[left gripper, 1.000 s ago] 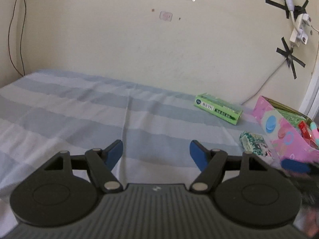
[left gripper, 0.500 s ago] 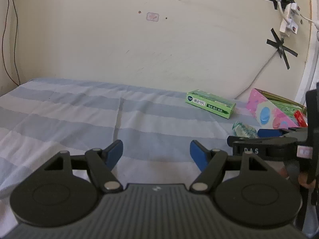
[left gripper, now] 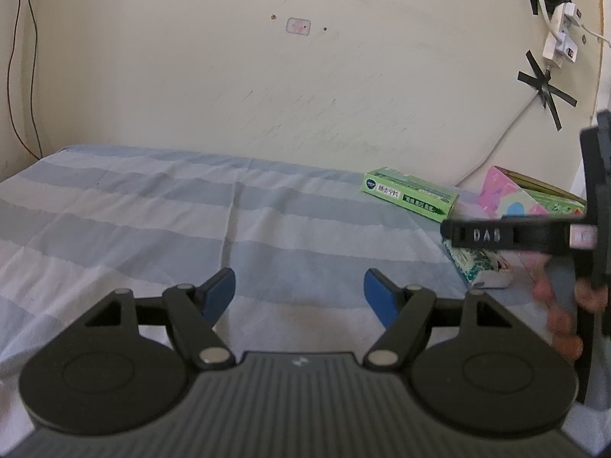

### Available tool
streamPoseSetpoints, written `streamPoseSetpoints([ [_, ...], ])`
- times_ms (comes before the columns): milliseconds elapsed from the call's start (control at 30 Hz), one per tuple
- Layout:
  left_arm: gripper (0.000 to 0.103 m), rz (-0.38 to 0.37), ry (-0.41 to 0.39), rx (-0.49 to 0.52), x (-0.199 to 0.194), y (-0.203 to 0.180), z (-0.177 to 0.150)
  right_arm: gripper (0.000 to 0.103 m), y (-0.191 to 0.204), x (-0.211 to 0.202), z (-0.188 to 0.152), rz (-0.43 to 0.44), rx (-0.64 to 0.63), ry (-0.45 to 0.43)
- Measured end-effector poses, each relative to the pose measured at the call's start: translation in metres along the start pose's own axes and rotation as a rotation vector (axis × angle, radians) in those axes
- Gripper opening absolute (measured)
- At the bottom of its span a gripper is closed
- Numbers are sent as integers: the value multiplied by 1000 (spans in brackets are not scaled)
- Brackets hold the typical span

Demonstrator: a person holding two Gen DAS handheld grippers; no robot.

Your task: Organize objects

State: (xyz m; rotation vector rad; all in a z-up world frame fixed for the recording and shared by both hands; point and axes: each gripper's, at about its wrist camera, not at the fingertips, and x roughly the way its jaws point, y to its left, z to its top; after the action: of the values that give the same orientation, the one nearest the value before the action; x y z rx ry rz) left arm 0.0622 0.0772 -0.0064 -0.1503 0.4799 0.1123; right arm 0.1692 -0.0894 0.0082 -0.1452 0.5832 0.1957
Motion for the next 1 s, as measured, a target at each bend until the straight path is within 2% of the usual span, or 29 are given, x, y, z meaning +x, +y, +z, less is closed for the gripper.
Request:
streamPoseSetpoints([
  [67,76,0,3,0,2,1,0,82,-2,9,4,0,-14,40],
  [133,76,1,6,-2,2,1,0,80,-2,22,2,20,-38,116],
  [267,76,0,14,-6,5,3,1,71,-16,26,-3,94,64,149],
  [500,76,3,23,-6,6,3,0,69,0,-9,-27,158,7,91],
  [733,76,5,33,-2,8,4,-1,69,27,-65,-61,341,-179,44],
  [800,76,7,35,0,8,4,-1,81,28,-79,-67,336,-202,4],
  [867,76,10,39,2,10,4,-2,87,25,-88,-69,324,-195,-23],
  [1000,76,6,41,1,12,5,-1,91,6,-95,-73,307,-152,-24],
])
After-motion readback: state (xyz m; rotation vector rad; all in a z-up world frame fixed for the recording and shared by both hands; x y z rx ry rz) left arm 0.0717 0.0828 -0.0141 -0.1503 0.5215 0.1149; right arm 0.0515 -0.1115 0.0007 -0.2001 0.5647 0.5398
